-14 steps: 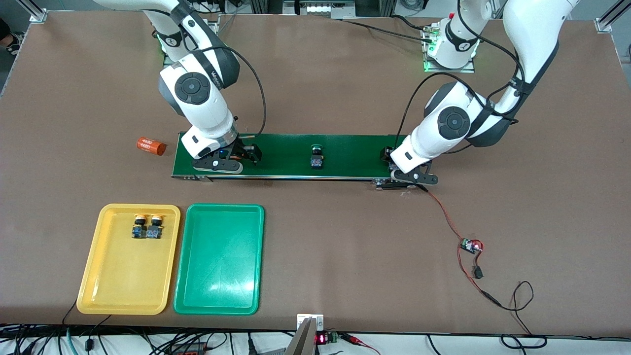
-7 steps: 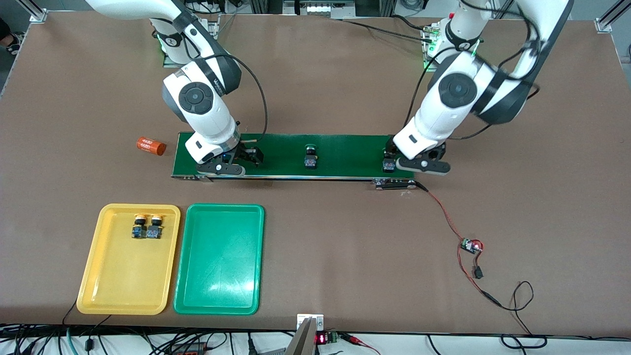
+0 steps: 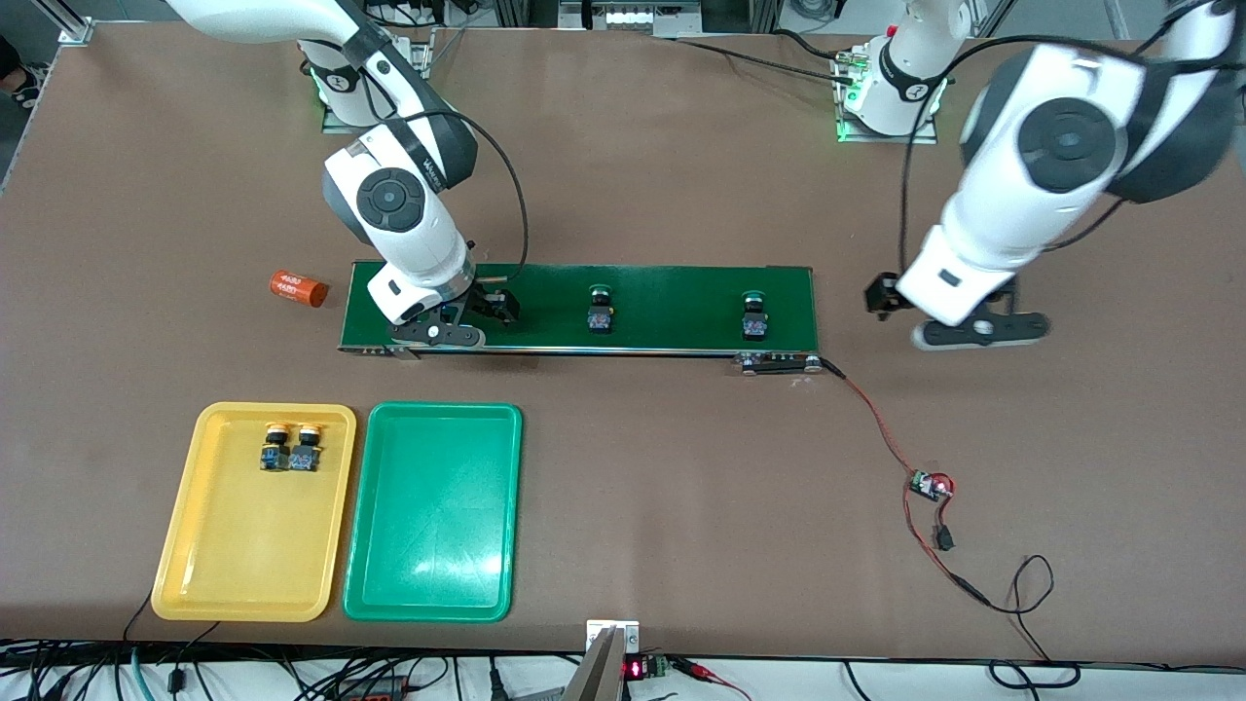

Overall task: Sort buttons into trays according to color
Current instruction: 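Grasp the orange battery with the right gripper while the left gripper withdraws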

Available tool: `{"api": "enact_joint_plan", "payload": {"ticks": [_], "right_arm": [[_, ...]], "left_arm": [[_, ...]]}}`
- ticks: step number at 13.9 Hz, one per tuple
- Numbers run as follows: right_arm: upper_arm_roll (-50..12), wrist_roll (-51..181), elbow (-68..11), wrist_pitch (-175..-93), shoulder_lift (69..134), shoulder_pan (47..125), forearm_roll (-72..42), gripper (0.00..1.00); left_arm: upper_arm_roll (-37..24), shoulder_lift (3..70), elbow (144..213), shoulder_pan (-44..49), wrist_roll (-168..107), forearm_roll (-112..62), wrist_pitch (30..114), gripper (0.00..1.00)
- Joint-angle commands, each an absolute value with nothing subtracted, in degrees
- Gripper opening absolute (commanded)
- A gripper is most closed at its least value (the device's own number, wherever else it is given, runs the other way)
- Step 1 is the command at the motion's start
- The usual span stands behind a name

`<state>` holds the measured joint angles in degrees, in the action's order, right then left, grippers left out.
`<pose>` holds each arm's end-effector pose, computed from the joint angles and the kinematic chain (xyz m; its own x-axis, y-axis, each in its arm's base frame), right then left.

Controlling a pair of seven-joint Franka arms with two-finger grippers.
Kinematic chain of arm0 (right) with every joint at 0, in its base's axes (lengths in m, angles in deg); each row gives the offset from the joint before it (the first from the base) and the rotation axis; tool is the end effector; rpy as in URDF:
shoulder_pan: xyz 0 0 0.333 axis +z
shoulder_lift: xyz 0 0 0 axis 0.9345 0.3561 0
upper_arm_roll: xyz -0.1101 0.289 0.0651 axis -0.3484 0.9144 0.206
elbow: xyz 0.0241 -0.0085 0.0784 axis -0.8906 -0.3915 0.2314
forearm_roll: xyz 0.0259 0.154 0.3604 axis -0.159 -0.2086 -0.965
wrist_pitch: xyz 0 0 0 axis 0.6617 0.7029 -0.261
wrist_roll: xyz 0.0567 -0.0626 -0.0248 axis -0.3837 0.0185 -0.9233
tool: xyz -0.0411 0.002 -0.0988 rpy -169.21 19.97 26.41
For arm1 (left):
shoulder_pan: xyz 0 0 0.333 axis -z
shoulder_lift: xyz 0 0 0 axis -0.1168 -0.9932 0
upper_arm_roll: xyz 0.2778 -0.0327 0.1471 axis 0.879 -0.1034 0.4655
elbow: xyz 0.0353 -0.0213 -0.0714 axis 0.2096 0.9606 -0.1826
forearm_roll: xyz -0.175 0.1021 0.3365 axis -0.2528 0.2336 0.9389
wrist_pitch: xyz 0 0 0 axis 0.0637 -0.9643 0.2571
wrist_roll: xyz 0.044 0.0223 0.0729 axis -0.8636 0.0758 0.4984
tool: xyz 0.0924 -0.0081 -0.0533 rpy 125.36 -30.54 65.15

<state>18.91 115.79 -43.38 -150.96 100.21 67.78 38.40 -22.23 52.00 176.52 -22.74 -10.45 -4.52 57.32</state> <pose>0.5279 0.2980 0.2979 0.9951 -0.0984 0.0121 -0.0984 -0.9951 -0.0067 0.5839 -0.1509 0.4936 0.9950 0.0993 -0.0106 0.0975 -0.9887 -0.1137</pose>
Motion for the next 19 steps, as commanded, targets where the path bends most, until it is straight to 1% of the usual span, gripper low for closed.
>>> {"api": "enact_joint_plan", "payload": {"ticks": [1, 3, 5, 7, 8, 9, 11, 12, 14, 18, 19], "right_arm": [[19.11, 116.54, -42.37, -149.94, 100.44, 67.91, 39.58, 1.00], [19.02, 116.45, -42.46, -149.85, 100.44, 67.82, 39.66, 1.00], [19.11, 116.54, -42.37, -149.85, 100.44, 67.91, 39.93, 1.00], [19.02, 116.54, -42.37, -149.94, 100.44, 67.91, 39.93, 1.00], [19.02, 116.54, -42.37, -149.94, 100.44, 67.82, 39.93, 1.00], [19.11, 116.54, -42.37, -149.94, 100.44, 67.82, 39.93, 1.00], [18.41, 116.36, -42.37, -149.94, 100.61, 67.30, 40.71, 1.00], [17.88, 116.36, -42.37, -149.94, 100.96, 67.47, 41.41, 1.00], [17.88, 116.45, -42.37, -149.85, 101.05, 67.73, 41.33, 1.00], [17.96, 116.27, -42.37, -149.68, 100.79, 67.91, 41.33, 1.00], [17.96, 116.62, -42.54, -149.76, 100.79, 68.26, 41.25, 1.00]], "left_arm": [[-12.13, 51.19, 168.07, -13.86, -10.93, -4.07, 50.57, 1.00], [-7.36, 50.84, 161.92, -10.85, -13.99, -5.30, 44.17, 1.00], [-2.71, 49.61, 155.59, -10.66, -21.18, -7.05, 40.28, 1.00], [4.40, 49.78, 153.72, -10.58, -30.23, -11.78, 38.69, 1.00], [6.78, 49.95, 153.72, -10.92, -32.10, -13.81, 38.68, 1.00], [7.68, 50.22, 153.80, -11.45, -32.38, -14.26, 38.60, 1.00], [7.60, 50.66, 154.50, -12.24, -31.60, -14.62, 39.38, 1.00], [7.60, 50.75, 154.77, -12.24, -31.50, -14.80, 42.26, 1.00], [7.42, 52.32, 158.00, -12.24, -31.50, -15.84, 45.79, 1.00], [7.16, 55.66, 162.67, -12.24, -31.68, -16.38, 47.29, 1.00], [7.07, 56.36, 164.59, -12.24, -31.68, -16.38, 48.78, 1.00]]}}
